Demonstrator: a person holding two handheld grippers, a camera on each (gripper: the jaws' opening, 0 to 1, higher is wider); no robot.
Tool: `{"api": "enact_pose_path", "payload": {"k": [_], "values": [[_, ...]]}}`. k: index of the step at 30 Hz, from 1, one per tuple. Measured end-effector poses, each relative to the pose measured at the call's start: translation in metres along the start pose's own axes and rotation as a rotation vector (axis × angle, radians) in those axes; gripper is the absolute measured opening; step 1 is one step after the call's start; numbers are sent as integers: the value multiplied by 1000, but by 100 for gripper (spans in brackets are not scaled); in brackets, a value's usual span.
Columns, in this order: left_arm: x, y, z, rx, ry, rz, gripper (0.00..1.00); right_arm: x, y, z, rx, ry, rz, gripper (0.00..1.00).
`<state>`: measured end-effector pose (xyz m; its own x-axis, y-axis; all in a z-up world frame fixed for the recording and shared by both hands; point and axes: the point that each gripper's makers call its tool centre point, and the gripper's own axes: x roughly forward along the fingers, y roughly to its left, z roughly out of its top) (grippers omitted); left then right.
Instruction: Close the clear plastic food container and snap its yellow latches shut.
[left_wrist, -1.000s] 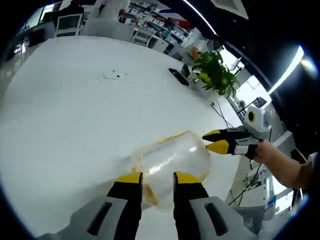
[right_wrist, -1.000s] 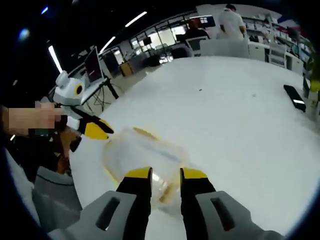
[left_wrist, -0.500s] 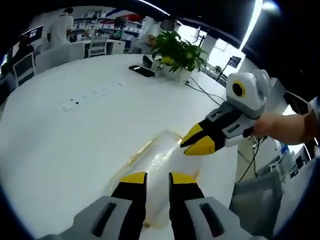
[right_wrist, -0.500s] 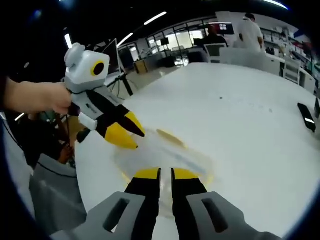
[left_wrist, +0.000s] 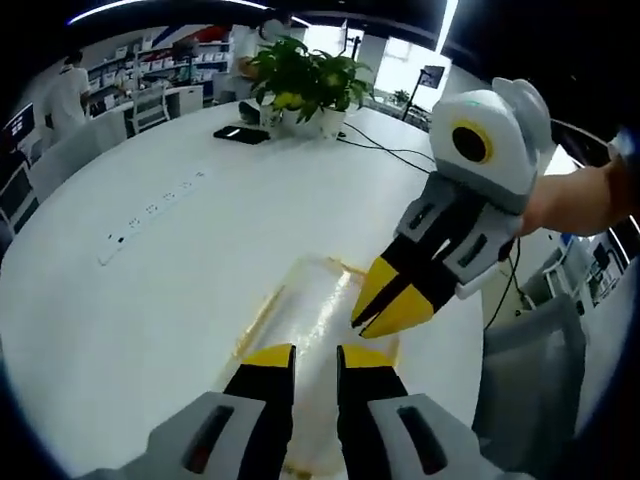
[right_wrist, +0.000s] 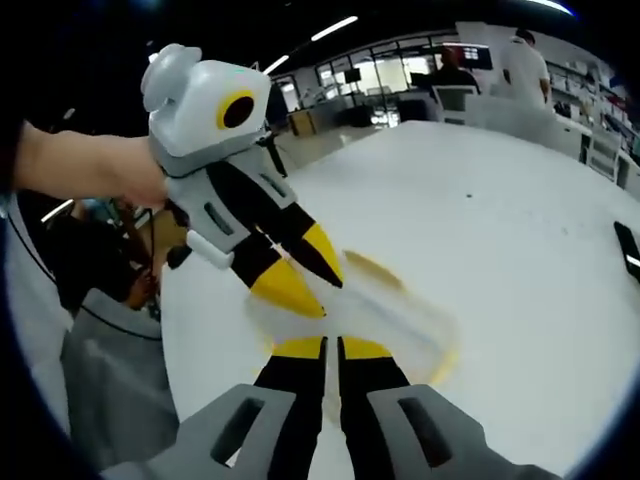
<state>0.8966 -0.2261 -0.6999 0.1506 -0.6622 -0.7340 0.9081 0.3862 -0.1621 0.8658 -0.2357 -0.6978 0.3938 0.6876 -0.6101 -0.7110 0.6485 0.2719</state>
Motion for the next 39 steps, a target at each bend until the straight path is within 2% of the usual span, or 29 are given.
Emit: {"api": "enact_pose_path", "payload": {"k": [6,15,17,24,33,39], "values": [[5,4,2,11,8,-1,9,0,4,-2,-7,7,17,0],[9,18,6,16,10,29,12,-2,15,-9,-58,18,71,1],[9,18,7,20,15,25,12,-2,19,-11,-90,22,87,3],[11,13,14,73,23,18,17,-4,32,-18,-308,66,112,8],[12,9,16,107,39,12,19,-3,39,-22,-375,83,116,11],[12,16,14,111,50,20,22,-3,33,-28,-509,111,62,13]]}}
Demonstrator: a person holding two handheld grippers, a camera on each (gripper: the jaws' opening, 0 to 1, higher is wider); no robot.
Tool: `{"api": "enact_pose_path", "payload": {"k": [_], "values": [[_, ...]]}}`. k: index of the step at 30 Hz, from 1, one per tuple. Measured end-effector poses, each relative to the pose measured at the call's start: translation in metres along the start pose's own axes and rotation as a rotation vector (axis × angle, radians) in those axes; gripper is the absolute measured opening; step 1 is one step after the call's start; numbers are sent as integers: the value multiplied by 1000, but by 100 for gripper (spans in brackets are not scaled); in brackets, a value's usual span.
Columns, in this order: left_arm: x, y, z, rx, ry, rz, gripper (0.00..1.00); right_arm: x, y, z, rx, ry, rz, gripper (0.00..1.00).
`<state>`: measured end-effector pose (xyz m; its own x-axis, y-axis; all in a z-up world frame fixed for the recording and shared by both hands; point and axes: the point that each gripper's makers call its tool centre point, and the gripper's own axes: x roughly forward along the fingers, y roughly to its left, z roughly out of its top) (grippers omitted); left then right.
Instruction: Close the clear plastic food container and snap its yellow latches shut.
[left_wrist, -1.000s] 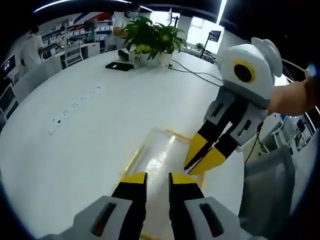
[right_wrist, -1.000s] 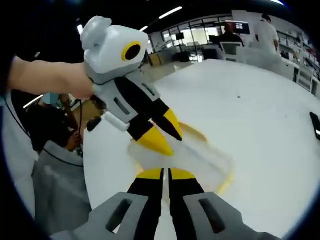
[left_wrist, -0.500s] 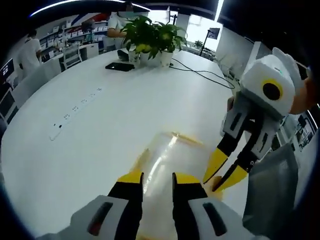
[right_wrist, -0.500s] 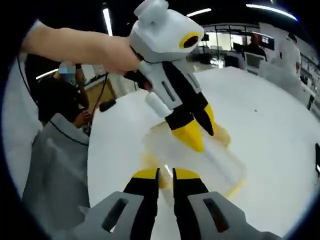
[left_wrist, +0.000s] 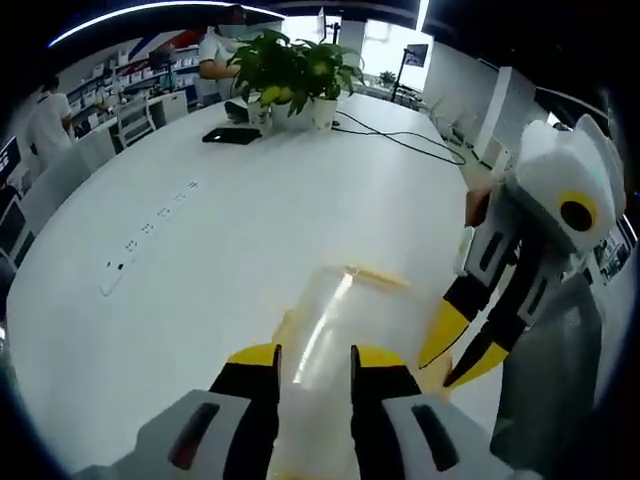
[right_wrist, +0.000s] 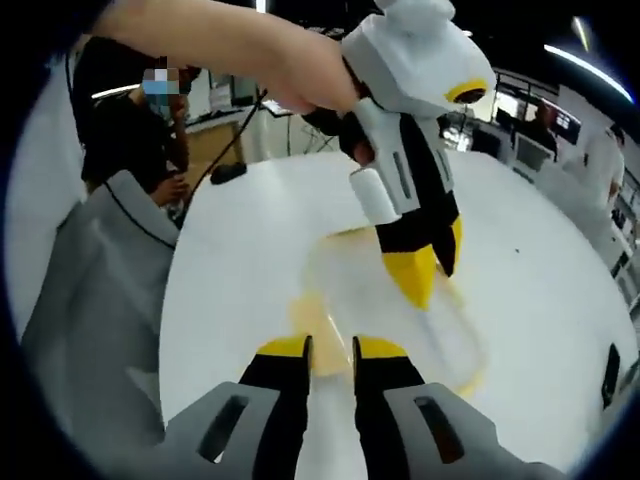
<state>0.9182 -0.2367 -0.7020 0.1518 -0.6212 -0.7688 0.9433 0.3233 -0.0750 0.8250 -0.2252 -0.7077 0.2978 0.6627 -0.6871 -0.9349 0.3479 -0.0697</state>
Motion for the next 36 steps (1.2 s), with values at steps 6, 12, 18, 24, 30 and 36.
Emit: {"api": "enact_pose_path", "payload": {"k": [6,12,18,24,30,36], "values": [[3,5,-6,-3,36,-18,26,5,1,-1,-152,21,-36,15],[6,7,-4,9,43,-35,29,9,2,-2,-313,53,-92,17],[9,9,-3,-2,63,-77,30,14,6,-2,-417,62,-121,18],[12,7,-4,-15,94,-128,28,15,-1,-1,-435,69,-144,19],[14,7,-4,-31,128,-168,26,18,-1,0,-446,70,-146,20],[19,8,-4,-94,164,-203,28,20,-2,-1,-464,75,-157,22]]}}
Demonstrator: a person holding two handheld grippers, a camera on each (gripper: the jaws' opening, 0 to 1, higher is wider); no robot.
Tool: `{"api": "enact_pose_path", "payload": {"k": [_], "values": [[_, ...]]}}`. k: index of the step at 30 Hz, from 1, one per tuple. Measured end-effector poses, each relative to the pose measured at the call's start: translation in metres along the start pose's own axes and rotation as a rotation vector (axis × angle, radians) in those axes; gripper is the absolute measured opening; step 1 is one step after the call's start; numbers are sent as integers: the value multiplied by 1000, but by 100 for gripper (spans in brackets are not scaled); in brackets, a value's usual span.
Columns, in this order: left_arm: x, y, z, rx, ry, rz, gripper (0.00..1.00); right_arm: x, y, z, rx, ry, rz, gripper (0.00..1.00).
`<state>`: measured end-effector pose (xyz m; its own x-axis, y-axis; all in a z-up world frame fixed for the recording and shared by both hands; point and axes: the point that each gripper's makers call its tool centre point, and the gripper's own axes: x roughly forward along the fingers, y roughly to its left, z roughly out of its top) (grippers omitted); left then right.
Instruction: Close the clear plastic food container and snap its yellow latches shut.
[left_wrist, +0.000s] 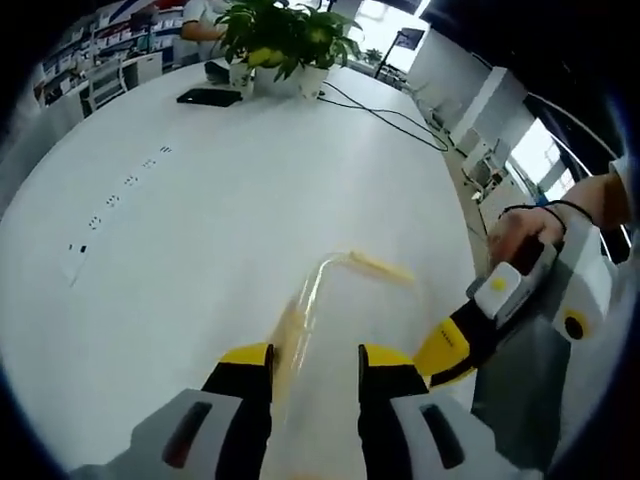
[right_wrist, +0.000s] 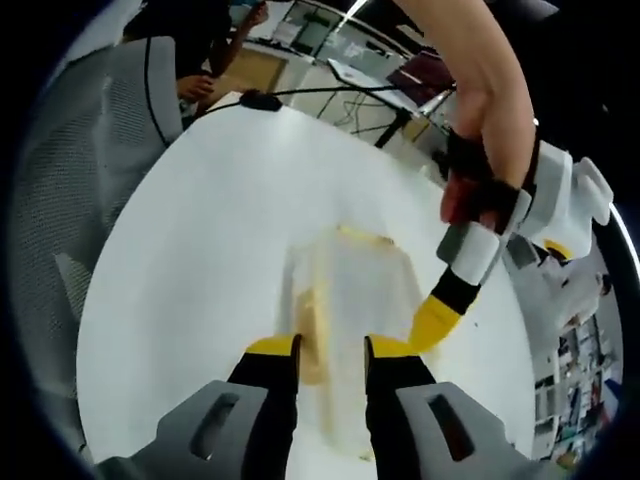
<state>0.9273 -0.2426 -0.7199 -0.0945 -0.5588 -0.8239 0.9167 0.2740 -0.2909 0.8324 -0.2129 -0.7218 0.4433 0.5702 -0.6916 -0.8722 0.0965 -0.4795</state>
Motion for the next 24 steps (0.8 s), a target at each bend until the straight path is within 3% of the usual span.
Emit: {"api": "enact_pose_path", "payload": {"k": [6,12,19,24], "values": [[6,-5,-1,-47,23,-34,33,0,0,-1,7,-3,-10,22],[8,-8,1,-37,70,-54,33,0,-1,-1,35,-5,-9,22],[8,-14,-3,97,202,-88,33,-1,0,-1,44,-4,-7,22],[9,-17,-3,150,252,-98,34,-1,-1,-2,46,-1,-6,22]]}}
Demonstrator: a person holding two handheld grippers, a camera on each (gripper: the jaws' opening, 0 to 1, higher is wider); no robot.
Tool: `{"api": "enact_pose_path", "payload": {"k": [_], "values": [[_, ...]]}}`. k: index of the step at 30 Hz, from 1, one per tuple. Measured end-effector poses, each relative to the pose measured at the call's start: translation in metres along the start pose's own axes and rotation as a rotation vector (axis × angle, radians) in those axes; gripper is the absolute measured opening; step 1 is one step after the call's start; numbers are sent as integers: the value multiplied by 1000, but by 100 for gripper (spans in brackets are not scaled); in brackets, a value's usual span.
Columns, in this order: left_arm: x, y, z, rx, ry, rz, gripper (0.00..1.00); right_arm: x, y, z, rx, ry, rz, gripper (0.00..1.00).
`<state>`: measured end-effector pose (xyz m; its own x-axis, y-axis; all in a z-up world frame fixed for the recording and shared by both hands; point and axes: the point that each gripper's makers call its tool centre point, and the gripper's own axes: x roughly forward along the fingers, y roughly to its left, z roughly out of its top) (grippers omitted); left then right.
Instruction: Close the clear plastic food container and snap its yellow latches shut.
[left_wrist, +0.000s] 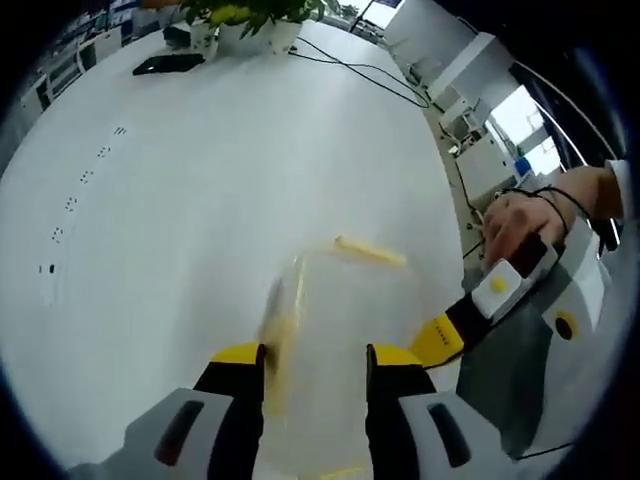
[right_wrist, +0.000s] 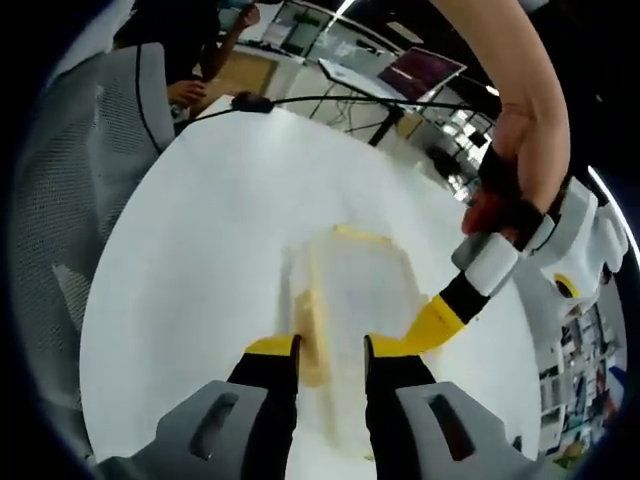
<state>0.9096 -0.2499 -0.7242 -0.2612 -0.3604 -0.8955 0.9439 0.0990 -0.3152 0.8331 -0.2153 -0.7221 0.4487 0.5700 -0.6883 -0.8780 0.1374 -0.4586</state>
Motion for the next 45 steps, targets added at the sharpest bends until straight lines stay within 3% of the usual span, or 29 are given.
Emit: {"api": "enact_pose_path", "payload": {"k": [8,24,26,27,28,29,33,34,35,39,45], "values": [[1,1,0,11,56,-3,34,0,0,-1,0,8,-2,21],[2,0,-2,-2,74,-5,31,2,-2,-3,-4,38,-19,20],[5,-4,-3,15,78,-26,30,3,-1,0,31,24,-5,21],[9,-25,-2,-18,63,-129,29,4,1,1,39,22,6,21],[7,-8,-6,20,83,-39,29,4,0,0,40,35,-4,21],[6,-6,-6,12,88,-31,29,5,0,0,38,40,-11,21],[7,-5,-7,5,78,-33,29,5,0,4,63,40,-20,18],[6,-5,-7,4,82,-30,29,2,-7,7,-6,65,-36,18],[6,-5,-8,-1,86,-26,29,4,-5,13,22,72,-42,18],[6,-3,-7,4,99,-26,29,6,0,1,27,53,-35,19],[4,-1,-6,13,94,-34,31,5,1,0,-19,79,-40,21]]}}
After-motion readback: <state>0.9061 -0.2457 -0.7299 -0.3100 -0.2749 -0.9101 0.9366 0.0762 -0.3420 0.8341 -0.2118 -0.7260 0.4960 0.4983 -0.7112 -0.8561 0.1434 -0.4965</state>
